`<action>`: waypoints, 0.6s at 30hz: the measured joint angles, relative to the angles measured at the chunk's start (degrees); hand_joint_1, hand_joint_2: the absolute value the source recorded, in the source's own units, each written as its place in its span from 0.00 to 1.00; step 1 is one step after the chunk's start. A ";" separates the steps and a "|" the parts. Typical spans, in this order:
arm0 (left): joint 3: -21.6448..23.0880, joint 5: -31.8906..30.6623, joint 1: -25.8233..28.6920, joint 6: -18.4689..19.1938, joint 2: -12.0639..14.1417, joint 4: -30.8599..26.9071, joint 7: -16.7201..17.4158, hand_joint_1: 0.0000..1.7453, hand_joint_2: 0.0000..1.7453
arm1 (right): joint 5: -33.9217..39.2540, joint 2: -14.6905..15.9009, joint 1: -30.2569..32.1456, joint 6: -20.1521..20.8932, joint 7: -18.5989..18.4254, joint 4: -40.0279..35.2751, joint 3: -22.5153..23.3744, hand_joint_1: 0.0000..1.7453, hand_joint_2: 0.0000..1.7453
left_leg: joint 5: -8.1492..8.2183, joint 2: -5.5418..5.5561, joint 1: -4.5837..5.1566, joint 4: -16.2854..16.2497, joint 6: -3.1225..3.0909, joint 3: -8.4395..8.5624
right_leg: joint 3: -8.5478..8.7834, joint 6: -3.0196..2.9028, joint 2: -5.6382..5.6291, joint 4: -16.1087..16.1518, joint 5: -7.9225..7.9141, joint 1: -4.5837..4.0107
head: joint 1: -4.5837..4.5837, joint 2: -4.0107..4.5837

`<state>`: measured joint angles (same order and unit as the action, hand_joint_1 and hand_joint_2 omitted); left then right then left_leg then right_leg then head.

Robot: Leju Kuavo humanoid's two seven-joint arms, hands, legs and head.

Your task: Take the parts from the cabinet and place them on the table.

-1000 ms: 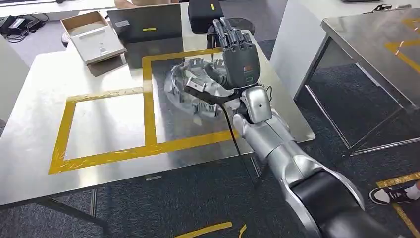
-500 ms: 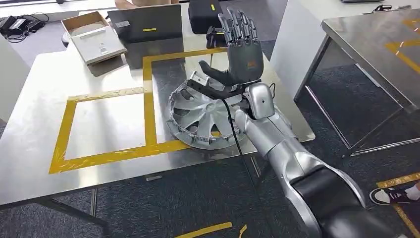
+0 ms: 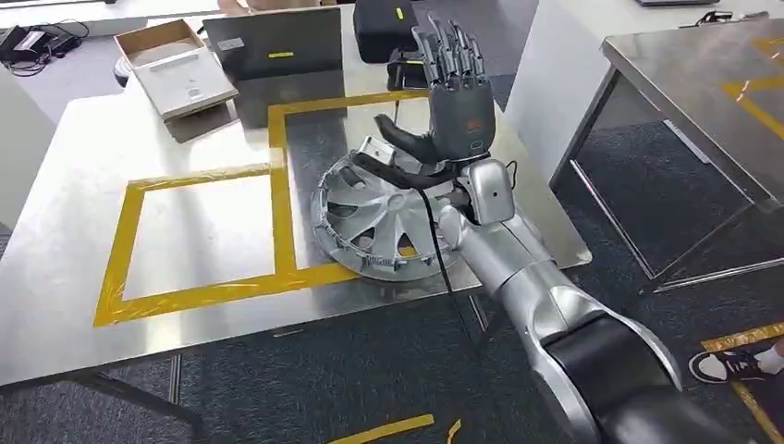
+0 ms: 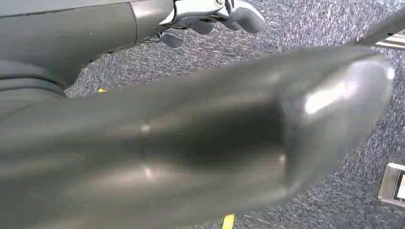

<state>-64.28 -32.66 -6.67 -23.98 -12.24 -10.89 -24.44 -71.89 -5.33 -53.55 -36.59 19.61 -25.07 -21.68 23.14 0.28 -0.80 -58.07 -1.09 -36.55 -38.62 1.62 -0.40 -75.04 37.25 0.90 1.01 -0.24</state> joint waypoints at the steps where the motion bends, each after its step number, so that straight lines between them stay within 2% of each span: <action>1: -0.13 0.09 -0.02 -0.02 0.00 0.00 0.00 0.00 0.00 | 0.00 -0.11 -0.05 0.17 -0.20 0.09 0.00 0.00 0.00 | 0.04 0.00 -0.16 -0.17 0.14 -0.03 | 0.92 0.12 0.07 2.41 -2.26 0.20 | 0.02 0.00; 3: -0.15 0.11 -0.17 -0.02 0.00 0.00 -0.04 0.00 0.00 | -0.15 -0.65 -0.41 0.41 -0.63 0.13 0.00 0.00 0.00 | 0.18 0.01 -0.66 -0.78 0.85 -0.24 | 5.69 0.55 0.25 12.68 -7.84 0.63 | 0.00 0.00; 4: -0.18 0.11 -0.32 -0.05 0.02 -0.02 -0.07 0.00 0.00 | -0.28 -0.79 -0.58 0.46 -0.59 0.13 0.00 0.00 0.00 | 0.16 0.02 -0.67 -1.08 1.40 -0.53 | 7.22 0.82 0.33 16.51 -7.64 0.72 | 0.11 0.00; 5: -0.18 -0.02 -0.43 -0.31 0.02 -0.04 -0.02 0.00 0.00 | -0.28 -1.03 -0.55 0.48 -0.57 0.18 -0.02 0.00 0.00 | -0.07 0.21 -0.69 -1.05 2.02 -0.65 | 6.86 0.16 -0.35 15.33 -8.89 0.00 | 0.09 0.00; 6: -0.18 -0.15 -0.49 -0.57 -0.02 -0.04 0.02 0.00 0.00 | -0.28 -1.20 -0.60 0.48 -0.46 0.26 -0.02 0.00 0.00 | -0.25 0.27 -0.66 -1.17 2.45 -0.68 | 6.53 -0.34 -0.37 15.63 -8.75 0.07 | 0.13 0.00; 8: -0.18 -0.33 -0.37 -1.05 -0.04 -0.02 0.24 0.00 0.00 | -0.02 -1.38 -0.62 0.48 0.17 0.29 -0.02 0.00 0.00 | -1.00 0.43 -0.77 -0.60 3.55 -0.90 | 6.00 -1.23 -0.43 15.56 -8.91 -0.29 | 0.18 0.00; 9: -0.18 -0.39 -0.25 -1.27 -0.02 -0.02 0.26 0.00 0.00 | 0.37 -1.53 -0.65 0.52 0.55 0.31 0.00 0.00 0.00 | -1.20 0.42 -0.91 -0.55 4.04 -1.11 | 5.74 -2.12 -0.26 16.26 -9.67 0.19 | 0.13 0.00; 10: -0.20 -0.44 -0.19 -1.38 0.04 -0.02 0.26 0.00 0.00 | 0.52 -1.79 -0.65 0.68 0.70 0.31 0.00 0.00 0.00 | 0.43 0.27 -0.94 -1.46 4.14 -1.79 | 5.47 -2.52 -0.17 16.41 -10.15 0.18 | 0.07 0.00; 11: -0.20 -0.50 -0.24 -1.49 0.07 -0.04 0.26 0.00 0.00 | 0.59 -1.88 -0.65 0.76 0.94 0.31 0.04 0.00 0.00 | 3.32 0.12 -0.91 -4.18 4.15 -2.64 | 5.07 -3.05 -0.19 16.43 -10.55 0.17 | -0.15 0.00; 13: -0.20 -0.70 -0.34 -1.55 0.09 -0.04 0.28 0.00 0.00 | 0.59 -1.95 -0.53 0.94 1.07 0.37 0.07 0.00 0.00 | 9.06 0.11 -0.85 -13.25 4.44 -5.39 | 4.11 -3.33 -0.07 16.40 -11.28 -0.08 | -0.31 0.00; 14: -0.20 -0.76 -0.32 -1.57 0.09 -0.04 0.28 0.00 0.00 | 0.59 -1.99 -0.42 0.98 1.07 0.44 0.07 0.00 0.00 | 10.52 0.11 -0.83 -16.81 4.46 -6.21 | 3.64 -3.38 0.01 16.36 -11.64 -0.24 | -0.31 0.00; 15: -0.20 -0.81 -0.30 -1.58 0.13 -0.04 0.28 0.00 0.00 | 0.59 -1.99 -0.32 1.09 0.98 0.53 0.07 0.00 0.00 | 10.51 0.11 -0.80 -18.08 4.44 -5.96 | 3.13 -3.39 0.01 16.28 -11.99 -0.38 | -0.31 0.00; 16: -0.20 -0.85 -0.31 -1.58 0.17 -0.04 0.33 0.00 0.00 | 0.59 -1.99 -0.28 1.11 0.94 0.59 0.07 0.00 0.00 | 9.31 0.11 -0.74 -16.64 4.26 -4.36 | 2.63 -3.31 0.01 16.19 -12.34 -0.46 | -0.31 0.00; 17: -0.20 -0.87 -0.35 -1.57 0.26 -0.04 0.35 0.00 0.00 | 0.59 -1.99 -0.29 1.11 0.79 0.59 0.09 0.00 0.00 | 7.52 0.10 -0.66 -12.79 4.01 -1.57 | 2.14 -3.19 0.01 16.06 -12.66 -0.48 | -0.31 0.00; 18: -0.20 -0.87 -0.41 -1.57 0.33 -0.06 0.37 0.00 0.00 | 0.61 -1.99 -0.29 1.09 0.76 0.59 0.15 0.00 0.00 | 5.91 0.11 -0.56 -7.42 3.69 2.08 | 1.78 -3.03 0.00 15.91 -12.92 -0.49 | -0.33 0.00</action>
<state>-64.48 -33.53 -7.08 -25.55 -11.91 -10.95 -24.06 -71.28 -7.32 -53.85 -35.50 20.37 -24.48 -21.53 29.05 0.38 -1.36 -65.49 2.59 -34.47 -36.84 -1.41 -0.41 -59.13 24.33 0.41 0.68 -0.24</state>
